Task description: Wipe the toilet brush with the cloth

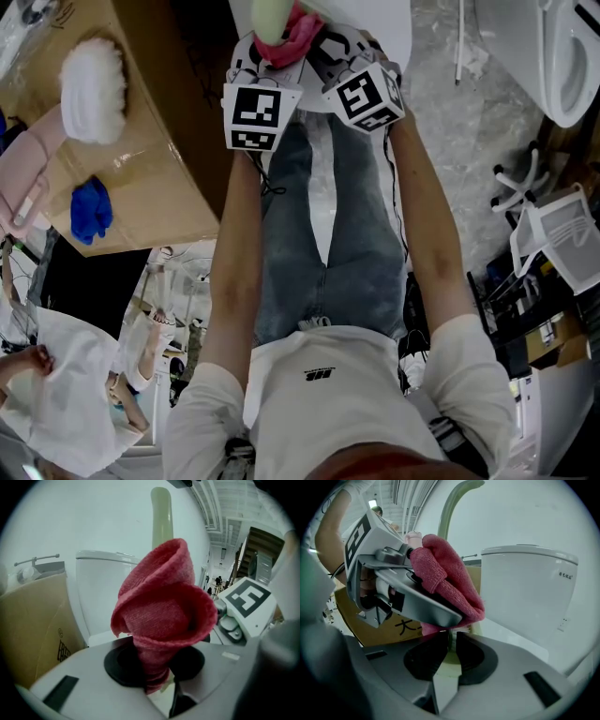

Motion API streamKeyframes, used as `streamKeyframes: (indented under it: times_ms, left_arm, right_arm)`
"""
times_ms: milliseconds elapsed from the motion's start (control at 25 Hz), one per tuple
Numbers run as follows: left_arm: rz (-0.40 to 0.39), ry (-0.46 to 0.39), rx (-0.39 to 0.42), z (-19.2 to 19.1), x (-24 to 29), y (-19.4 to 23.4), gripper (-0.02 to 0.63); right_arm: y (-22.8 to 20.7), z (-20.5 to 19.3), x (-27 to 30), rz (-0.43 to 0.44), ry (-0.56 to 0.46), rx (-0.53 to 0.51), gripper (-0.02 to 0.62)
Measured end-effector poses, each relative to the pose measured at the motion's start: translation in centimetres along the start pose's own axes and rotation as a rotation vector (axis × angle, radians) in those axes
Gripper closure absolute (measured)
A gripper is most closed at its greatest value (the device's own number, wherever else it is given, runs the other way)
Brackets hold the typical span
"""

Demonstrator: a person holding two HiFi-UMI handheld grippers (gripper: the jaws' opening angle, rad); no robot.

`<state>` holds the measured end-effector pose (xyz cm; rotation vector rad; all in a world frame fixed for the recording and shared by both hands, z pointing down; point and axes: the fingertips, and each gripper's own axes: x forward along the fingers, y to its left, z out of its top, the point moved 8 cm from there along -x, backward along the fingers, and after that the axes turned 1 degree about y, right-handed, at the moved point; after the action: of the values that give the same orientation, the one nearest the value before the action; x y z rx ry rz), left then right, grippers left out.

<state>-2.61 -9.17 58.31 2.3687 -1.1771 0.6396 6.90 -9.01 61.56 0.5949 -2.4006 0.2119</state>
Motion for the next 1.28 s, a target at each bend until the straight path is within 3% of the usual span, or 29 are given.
streamKeyframes:
  times_ms: [1280]
  left_arm:
    - [-0.045, -0.261, 0.05, 12.9, -8.5, -0.1, 0.453]
  right_arm:
    - [0.2, 0.4, 0.1, -0.016, 0.029, 0.006, 0.541]
